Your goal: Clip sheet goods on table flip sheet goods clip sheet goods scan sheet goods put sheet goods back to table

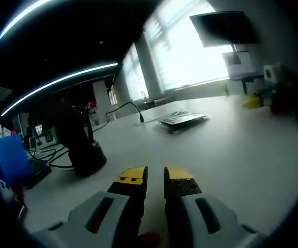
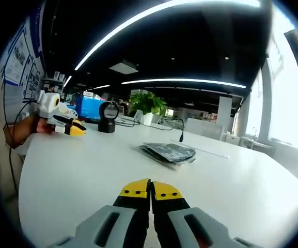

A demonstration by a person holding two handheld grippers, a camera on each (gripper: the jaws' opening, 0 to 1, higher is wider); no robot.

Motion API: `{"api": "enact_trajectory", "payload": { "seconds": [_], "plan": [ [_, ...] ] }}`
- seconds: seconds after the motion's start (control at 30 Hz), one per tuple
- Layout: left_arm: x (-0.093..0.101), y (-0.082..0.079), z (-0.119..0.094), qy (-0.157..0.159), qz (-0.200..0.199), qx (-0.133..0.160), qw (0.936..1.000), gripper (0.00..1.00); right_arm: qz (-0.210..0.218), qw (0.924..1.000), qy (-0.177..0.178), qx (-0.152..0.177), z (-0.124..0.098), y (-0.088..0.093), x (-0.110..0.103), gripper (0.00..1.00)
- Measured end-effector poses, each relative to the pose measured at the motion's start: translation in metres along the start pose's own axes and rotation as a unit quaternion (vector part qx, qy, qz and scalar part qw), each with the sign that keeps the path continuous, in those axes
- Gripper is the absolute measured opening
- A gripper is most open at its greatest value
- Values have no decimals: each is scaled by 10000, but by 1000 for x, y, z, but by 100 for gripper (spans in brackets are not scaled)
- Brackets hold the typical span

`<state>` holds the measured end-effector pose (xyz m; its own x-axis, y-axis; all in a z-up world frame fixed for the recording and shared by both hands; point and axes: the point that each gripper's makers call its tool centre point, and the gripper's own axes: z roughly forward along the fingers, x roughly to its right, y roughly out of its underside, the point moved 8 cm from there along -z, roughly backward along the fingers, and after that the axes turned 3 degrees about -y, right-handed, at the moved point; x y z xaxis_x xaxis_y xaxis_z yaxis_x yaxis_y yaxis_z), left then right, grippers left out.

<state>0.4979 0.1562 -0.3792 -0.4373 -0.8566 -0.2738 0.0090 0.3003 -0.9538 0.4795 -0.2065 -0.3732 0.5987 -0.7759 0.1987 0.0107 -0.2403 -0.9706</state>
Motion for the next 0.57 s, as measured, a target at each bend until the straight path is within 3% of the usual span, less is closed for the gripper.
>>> {"api": "enact_trajectory", "payload": {
  "seconds": [0.57],
  "plan": [
    [2,1,0,21,111,-37,9999,5,-54,10000,13,-36,0,0,-5,0]
  ]
}}
